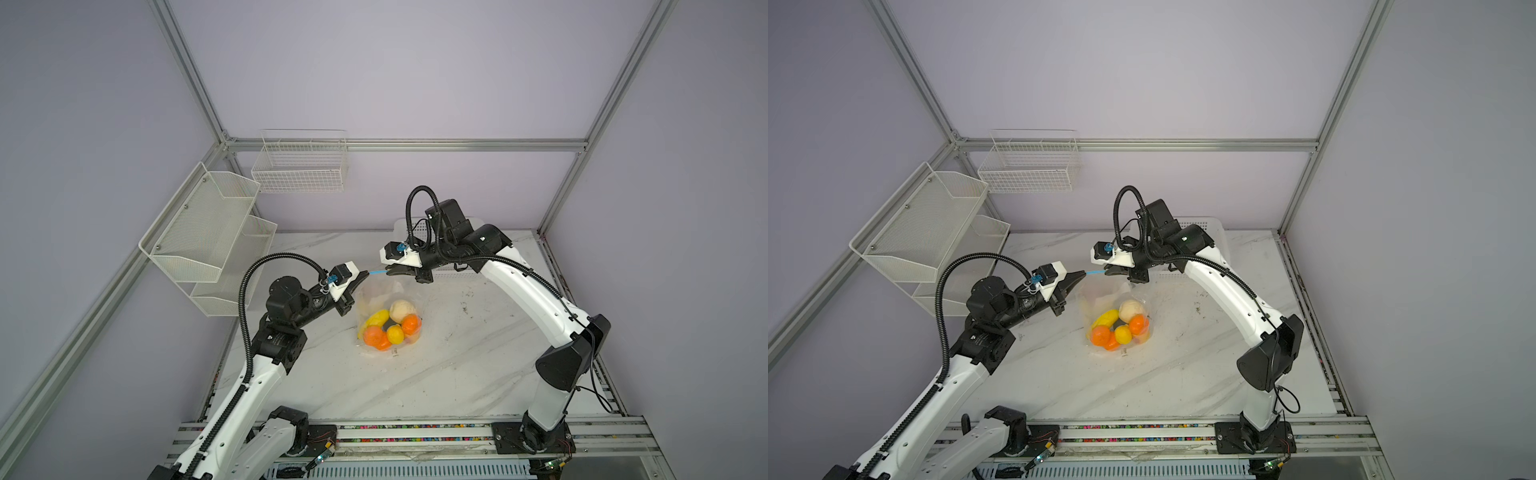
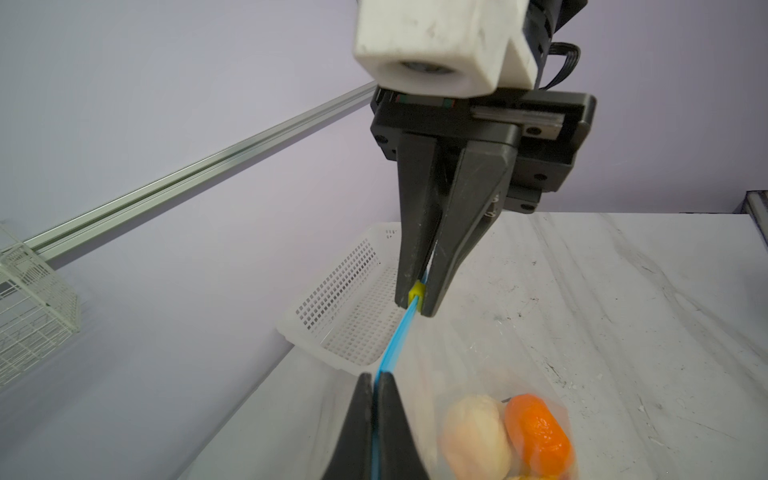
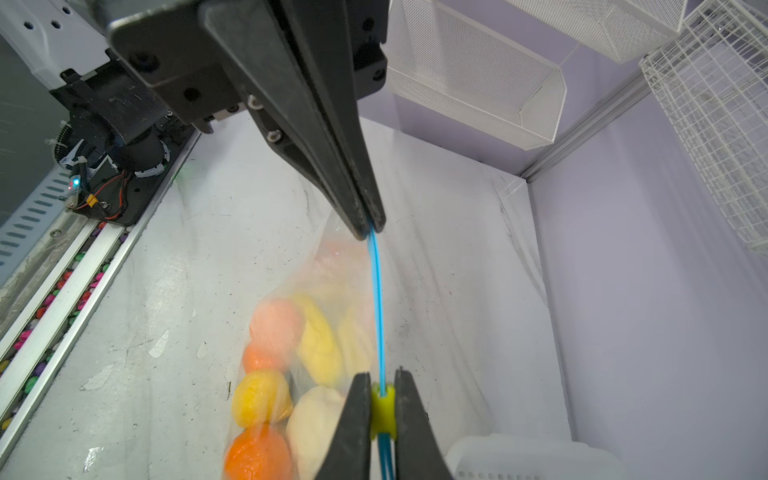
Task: Place the food in the zip-top bag and seal the zipper
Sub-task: 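Pull the zipper with the left gripper away from the right gripper's slider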
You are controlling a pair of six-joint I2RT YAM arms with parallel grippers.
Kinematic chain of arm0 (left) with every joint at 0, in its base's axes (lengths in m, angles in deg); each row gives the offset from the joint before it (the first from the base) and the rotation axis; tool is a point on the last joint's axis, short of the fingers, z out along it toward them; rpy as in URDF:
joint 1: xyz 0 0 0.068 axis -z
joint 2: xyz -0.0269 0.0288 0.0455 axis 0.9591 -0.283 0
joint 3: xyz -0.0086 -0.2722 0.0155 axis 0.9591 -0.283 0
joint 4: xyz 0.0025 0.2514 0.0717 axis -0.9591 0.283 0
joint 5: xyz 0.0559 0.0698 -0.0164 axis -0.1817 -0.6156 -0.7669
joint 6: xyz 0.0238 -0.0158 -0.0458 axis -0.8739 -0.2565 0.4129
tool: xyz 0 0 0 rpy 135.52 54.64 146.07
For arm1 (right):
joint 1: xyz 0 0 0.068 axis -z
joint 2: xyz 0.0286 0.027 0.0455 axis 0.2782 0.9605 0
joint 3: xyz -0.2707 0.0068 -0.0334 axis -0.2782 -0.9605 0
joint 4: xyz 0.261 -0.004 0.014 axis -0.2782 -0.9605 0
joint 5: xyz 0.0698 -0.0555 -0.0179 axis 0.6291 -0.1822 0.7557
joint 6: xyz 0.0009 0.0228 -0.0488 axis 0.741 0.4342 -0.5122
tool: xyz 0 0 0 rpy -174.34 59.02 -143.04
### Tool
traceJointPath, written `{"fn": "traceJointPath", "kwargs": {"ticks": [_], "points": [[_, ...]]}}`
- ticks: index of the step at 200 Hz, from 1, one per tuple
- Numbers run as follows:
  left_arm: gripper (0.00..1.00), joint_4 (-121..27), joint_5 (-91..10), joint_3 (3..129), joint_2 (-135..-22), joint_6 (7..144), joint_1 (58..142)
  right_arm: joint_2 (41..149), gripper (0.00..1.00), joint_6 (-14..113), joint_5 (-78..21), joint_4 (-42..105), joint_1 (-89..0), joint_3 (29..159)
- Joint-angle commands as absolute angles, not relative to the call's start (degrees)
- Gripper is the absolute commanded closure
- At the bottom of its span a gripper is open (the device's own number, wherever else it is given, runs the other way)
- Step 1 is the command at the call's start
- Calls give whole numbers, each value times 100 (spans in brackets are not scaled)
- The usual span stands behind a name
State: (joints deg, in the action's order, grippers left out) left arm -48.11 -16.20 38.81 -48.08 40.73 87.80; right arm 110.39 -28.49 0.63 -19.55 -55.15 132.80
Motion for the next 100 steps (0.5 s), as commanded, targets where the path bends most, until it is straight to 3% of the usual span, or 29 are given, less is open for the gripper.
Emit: {"fn": "traceJointPath", "kwargs": {"ticks": [1, 100], "points": [[100, -4857, -2199, 3929, -4631, 3830, 8737, 10964, 91, -2875, -89, -2126, -5458, 13404], [100, -4869, -3159, 3836, -4518, 3786, 8598, 10961, 91, -2816, -294, -2125, -5456, 13406]]}}
